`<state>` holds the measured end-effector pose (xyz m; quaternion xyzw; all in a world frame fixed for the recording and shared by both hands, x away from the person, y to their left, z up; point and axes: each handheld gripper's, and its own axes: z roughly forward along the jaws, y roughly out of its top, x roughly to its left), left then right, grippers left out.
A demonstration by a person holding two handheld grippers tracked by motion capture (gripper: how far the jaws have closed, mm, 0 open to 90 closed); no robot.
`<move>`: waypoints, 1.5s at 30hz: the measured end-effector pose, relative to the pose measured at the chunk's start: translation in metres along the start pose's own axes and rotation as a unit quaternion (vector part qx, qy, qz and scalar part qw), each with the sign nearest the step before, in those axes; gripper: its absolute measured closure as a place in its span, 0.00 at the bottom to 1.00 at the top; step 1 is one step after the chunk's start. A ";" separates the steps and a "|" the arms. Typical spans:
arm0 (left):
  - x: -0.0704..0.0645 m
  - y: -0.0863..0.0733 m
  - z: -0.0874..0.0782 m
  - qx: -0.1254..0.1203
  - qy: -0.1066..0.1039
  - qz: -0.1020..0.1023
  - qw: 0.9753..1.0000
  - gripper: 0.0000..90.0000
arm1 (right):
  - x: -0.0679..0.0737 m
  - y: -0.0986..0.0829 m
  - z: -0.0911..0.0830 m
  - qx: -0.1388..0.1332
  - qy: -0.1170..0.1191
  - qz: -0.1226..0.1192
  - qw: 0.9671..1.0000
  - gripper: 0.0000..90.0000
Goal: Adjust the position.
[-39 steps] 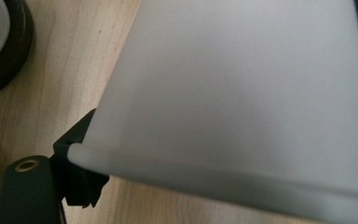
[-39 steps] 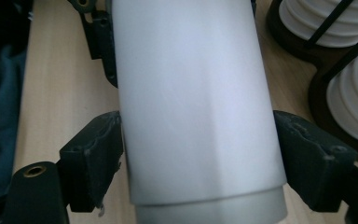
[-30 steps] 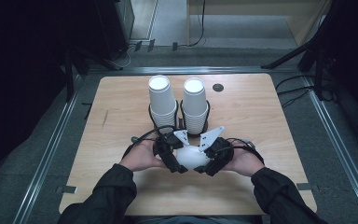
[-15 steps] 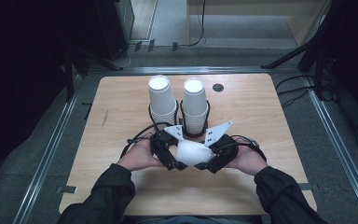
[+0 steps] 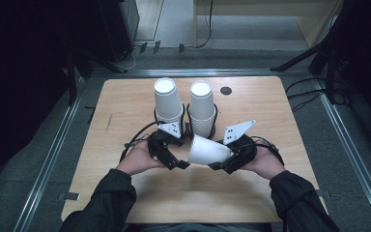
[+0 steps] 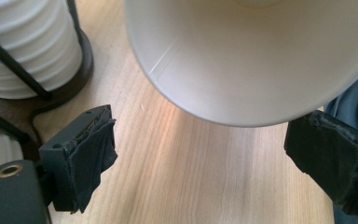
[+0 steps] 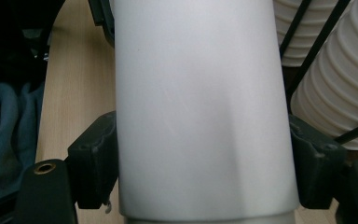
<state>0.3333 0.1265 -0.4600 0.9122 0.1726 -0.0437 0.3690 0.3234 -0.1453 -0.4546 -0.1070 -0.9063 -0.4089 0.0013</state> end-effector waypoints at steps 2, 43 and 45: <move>0.001 -0.001 -0.002 -0.004 0.000 -0.001 1.000 0.10 | -0.001 -0.001 -0.002 -0.006 0.001 0.003 1.000 0.25; -0.015 0.015 -0.001 -0.082 -0.066 0.015 0.994 0.16 | 0.008 0.008 0.006 -0.051 0.043 -0.013 0.998 0.26; -0.013 0.016 -0.001 -0.075 -0.077 0.005 0.994 0.18 | 0.007 0.007 0.006 -0.048 0.046 -0.009 0.998 0.26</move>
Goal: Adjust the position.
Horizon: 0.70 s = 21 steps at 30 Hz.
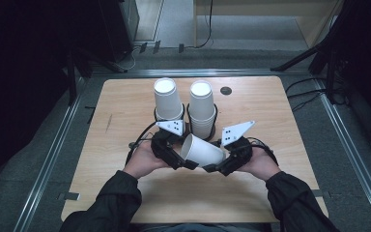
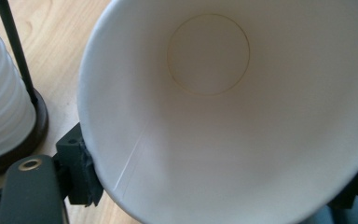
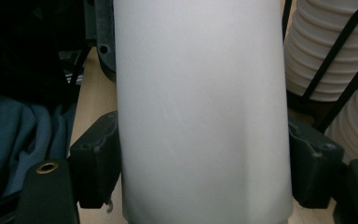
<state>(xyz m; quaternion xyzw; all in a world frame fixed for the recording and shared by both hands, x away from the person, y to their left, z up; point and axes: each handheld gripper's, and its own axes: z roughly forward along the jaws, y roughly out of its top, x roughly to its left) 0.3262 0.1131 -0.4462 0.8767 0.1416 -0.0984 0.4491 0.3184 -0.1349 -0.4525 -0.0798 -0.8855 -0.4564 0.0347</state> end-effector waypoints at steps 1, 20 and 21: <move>0.001 0.000 0.000 0.002 -0.004 -0.001 1.000 0.19 | 0.000 0.000 0.000 0.001 0.003 0.005 1.000 0.26; 0.003 -0.004 -0.013 0.059 0.044 -0.006 0.997 0.19 | -0.003 -0.007 -0.004 0.033 -0.018 0.038 0.999 0.19; 0.003 -0.004 -0.013 0.064 0.051 -0.002 0.997 0.19 | -0.003 -0.007 -0.004 0.032 -0.019 0.037 0.999 0.19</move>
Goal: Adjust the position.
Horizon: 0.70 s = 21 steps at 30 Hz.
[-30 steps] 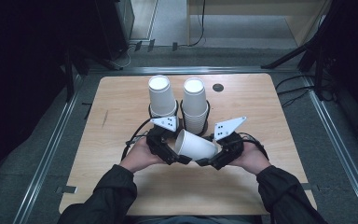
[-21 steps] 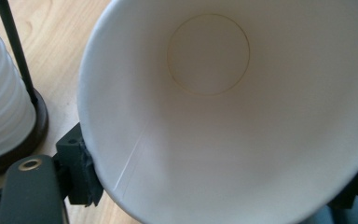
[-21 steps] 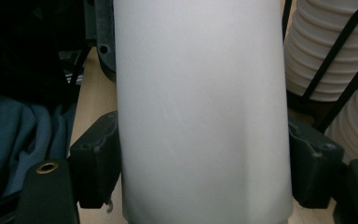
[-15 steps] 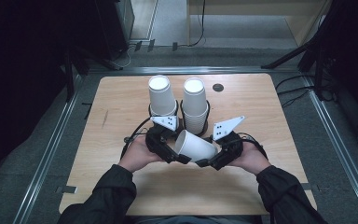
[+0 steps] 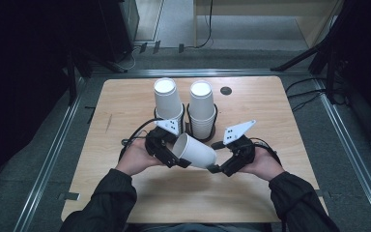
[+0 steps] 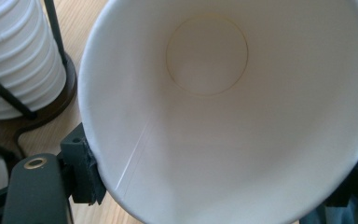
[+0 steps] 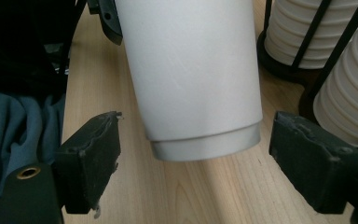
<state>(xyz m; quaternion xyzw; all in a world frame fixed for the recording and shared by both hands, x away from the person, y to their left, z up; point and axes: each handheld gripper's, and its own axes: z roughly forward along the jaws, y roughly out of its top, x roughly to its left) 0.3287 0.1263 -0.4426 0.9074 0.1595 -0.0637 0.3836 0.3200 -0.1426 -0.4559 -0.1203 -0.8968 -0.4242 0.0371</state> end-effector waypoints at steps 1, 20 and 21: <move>0.000 0.000 0.000 0.006 0.003 0.001 1.000 0.19 | 0.000 0.000 0.000 0.000 -0.001 0.001 1.000 0.19; 0.001 0.007 0.019 0.100 0.049 0.006 0.994 0.19 | -0.001 -0.011 0.010 0.053 -0.026 -0.006 0.998 0.20; 0.001 0.008 0.020 0.103 0.048 0.006 0.993 0.19 | 0.000 -0.011 0.011 0.055 -0.025 -0.009 0.998 0.20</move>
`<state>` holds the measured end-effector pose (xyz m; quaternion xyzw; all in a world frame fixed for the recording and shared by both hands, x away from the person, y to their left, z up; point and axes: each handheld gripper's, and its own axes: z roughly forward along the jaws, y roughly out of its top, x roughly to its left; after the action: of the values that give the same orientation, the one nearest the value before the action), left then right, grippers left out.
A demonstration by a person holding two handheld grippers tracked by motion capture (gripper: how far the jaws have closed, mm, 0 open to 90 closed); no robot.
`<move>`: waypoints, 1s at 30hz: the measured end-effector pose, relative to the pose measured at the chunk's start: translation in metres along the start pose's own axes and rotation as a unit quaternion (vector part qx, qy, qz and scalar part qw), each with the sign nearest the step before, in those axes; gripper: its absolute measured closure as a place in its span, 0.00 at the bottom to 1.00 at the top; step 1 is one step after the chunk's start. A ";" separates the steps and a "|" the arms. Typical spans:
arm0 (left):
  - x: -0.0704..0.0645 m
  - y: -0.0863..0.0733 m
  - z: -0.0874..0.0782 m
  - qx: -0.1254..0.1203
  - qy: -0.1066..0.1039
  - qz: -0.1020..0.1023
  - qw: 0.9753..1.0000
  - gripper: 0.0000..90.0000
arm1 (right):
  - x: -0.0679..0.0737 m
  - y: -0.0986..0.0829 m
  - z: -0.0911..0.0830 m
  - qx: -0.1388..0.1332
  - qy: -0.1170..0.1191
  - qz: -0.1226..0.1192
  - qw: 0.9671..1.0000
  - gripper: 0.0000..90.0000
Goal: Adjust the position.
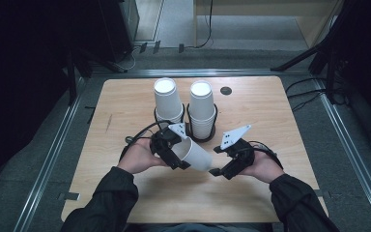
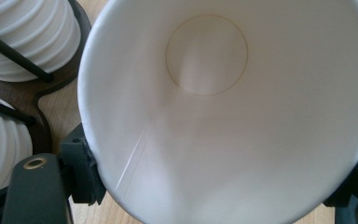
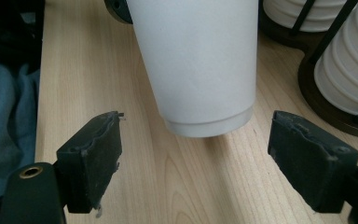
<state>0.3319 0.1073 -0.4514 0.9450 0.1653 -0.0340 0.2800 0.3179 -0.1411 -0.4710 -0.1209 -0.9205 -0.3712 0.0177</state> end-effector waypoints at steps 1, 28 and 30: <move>-0.001 0.001 0.001 0.003 0.000 0.002 1.000 0.19 | 0.000 0.000 0.001 0.001 -0.003 -0.004 1.000 0.20; -0.020 0.018 0.007 0.028 -0.011 0.012 0.999 0.15 | 0.011 0.011 0.033 0.030 0.001 -0.051 0.998 0.26; -0.019 0.017 0.007 0.017 -0.015 0.010 1.000 0.14 | 0.010 0.011 0.032 0.026 0.002 -0.052 0.998 0.26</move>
<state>0.3201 0.0851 -0.4455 0.9506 0.1512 -0.0479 0.2667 0.3126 -0.1090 -0.4852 -0.0716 -0.9348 -0.3478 0.0036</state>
